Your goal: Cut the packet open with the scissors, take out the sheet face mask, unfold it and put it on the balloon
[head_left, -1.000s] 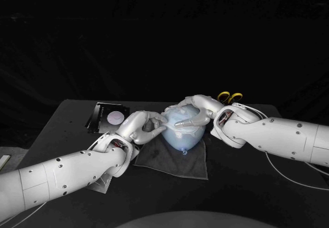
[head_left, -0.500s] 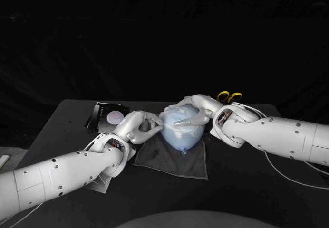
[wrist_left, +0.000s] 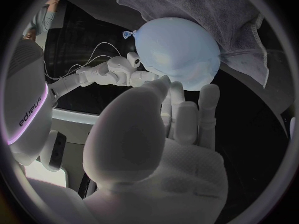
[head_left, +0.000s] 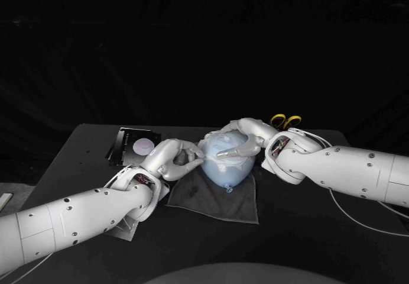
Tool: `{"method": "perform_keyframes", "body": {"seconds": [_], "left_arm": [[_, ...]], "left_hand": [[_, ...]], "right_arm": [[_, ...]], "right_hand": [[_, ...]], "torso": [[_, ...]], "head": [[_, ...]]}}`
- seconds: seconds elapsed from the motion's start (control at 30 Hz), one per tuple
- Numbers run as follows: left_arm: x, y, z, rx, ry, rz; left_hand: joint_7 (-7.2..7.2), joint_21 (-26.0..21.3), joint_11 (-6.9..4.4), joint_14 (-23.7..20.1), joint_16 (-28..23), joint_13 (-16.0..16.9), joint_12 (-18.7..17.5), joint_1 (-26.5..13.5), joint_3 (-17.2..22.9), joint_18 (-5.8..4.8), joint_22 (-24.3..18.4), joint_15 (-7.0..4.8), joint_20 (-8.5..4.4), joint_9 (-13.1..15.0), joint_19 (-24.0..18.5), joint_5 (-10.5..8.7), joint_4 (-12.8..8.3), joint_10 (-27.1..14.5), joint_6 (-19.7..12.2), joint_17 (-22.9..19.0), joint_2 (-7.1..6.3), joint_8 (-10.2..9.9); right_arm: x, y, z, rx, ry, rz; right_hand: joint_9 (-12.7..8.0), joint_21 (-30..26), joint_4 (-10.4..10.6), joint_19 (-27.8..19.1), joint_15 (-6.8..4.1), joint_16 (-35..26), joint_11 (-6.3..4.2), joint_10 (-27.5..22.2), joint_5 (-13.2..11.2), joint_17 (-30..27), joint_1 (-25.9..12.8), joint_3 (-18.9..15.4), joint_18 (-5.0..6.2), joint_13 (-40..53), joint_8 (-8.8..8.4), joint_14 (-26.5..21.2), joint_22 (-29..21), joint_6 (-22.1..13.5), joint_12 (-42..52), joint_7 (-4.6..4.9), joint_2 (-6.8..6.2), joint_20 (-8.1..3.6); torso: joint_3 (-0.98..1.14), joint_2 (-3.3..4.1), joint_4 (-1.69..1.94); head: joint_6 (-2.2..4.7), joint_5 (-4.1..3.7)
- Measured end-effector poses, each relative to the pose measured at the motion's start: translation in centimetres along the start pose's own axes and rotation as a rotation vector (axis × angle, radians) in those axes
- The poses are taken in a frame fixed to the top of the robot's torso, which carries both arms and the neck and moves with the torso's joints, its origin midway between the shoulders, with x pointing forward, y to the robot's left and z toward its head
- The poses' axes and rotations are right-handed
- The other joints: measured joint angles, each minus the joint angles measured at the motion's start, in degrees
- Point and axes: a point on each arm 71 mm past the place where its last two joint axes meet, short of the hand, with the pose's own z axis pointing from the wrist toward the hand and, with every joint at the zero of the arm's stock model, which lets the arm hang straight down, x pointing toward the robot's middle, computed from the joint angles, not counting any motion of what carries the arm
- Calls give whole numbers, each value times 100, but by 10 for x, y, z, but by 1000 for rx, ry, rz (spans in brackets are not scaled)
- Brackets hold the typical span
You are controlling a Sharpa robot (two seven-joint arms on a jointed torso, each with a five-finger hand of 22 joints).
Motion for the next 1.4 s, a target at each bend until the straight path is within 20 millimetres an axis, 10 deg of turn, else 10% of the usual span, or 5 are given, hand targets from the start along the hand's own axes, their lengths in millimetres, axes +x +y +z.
{"method": "perform_keyframes", "body": {"seconds": [1.4], "left_arm": [[6, 2, 1, -29, 63, -13]], "left_hand": [[184, -1, 86, -33, 44, -61, -22, -173, -117, -6, 25, 75, 0, -277, -1, 0, 117, -20, -583, -10, 15, -453]], "right_arm": [[1, 1, 1, 0, 1, 6]], "right_hand": [[-4, 0, -17, 0, 0, 0, 19, 20, 0, -7, 23, 17, 0, 0, -6, 0, 1, 13, -11, 13, 22, 0]], "torso": [[1, -3, 4]], "head": [[-53, -13]]}}
